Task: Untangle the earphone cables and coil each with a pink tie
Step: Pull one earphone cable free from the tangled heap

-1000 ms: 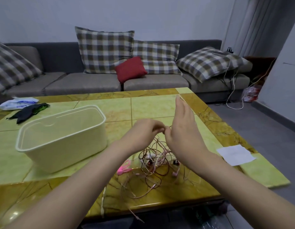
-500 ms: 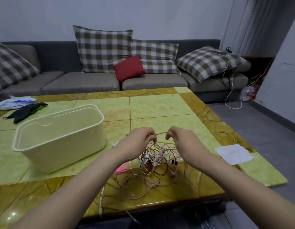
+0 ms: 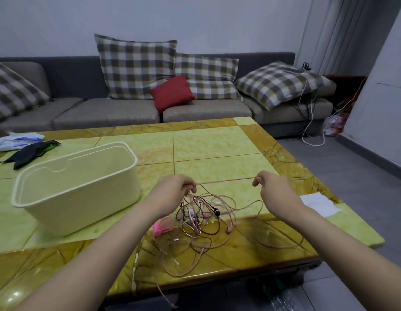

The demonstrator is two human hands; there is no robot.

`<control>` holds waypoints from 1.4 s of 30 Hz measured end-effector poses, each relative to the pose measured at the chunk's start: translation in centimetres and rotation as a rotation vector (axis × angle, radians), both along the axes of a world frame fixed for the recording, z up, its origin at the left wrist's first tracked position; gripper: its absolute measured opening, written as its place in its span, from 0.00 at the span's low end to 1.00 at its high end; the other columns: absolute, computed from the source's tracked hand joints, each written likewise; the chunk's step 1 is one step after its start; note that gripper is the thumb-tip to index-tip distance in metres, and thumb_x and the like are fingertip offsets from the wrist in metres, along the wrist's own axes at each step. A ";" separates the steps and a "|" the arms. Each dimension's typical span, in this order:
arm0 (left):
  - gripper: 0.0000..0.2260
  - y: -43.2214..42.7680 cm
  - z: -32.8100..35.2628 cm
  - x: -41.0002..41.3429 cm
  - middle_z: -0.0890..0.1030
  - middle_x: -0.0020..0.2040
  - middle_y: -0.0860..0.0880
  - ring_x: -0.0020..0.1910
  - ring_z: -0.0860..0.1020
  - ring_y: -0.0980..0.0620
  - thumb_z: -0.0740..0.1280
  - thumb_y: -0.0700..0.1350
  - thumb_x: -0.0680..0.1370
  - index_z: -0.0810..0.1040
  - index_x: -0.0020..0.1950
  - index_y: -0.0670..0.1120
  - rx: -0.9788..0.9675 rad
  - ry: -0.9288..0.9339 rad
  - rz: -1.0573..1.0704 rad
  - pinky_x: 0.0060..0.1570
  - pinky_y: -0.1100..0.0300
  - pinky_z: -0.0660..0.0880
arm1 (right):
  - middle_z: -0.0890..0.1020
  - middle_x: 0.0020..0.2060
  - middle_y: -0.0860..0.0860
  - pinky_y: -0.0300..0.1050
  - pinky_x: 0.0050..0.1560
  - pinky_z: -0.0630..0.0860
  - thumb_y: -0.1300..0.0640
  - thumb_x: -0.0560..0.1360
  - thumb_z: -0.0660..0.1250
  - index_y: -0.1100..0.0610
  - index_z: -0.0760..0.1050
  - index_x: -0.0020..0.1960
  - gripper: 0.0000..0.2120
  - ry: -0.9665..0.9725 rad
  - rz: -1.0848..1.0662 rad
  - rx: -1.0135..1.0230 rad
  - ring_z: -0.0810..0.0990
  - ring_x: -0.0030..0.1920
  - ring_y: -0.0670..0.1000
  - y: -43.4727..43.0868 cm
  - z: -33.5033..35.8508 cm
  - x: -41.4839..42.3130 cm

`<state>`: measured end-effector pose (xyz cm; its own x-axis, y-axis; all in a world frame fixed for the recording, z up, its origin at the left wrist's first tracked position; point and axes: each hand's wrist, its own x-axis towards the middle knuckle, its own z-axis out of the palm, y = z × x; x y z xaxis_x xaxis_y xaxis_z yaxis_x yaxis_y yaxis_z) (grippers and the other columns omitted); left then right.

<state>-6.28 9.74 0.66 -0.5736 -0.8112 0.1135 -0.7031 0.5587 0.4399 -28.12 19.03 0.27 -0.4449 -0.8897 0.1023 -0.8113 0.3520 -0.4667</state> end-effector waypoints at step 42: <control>0.10 2.6 -2.0 -2.0 0.77 0.48 0.55 0.51 0.74 0.53 0.58 0.45 0.81 0.79 0.55 0.52 -0.193 -0.033 -0.106 0.57 0.59 0.59 | 0.67 0.66 0.52 0.44 0.66 0.65 0.60 0.79 0.59 0.55 0.59 0.73 0.23 0.095 0.385 -0.022 0.66 0.67 0.52 1.6 -0.8 5.3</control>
<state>-8.27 12.29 -1.36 -0.6603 -0.7114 0.2407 -0.6483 0.7017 0.2956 -22.82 20.64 -0.55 -0.0665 -0.9868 0.1479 -0.9220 0.0041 -0.3871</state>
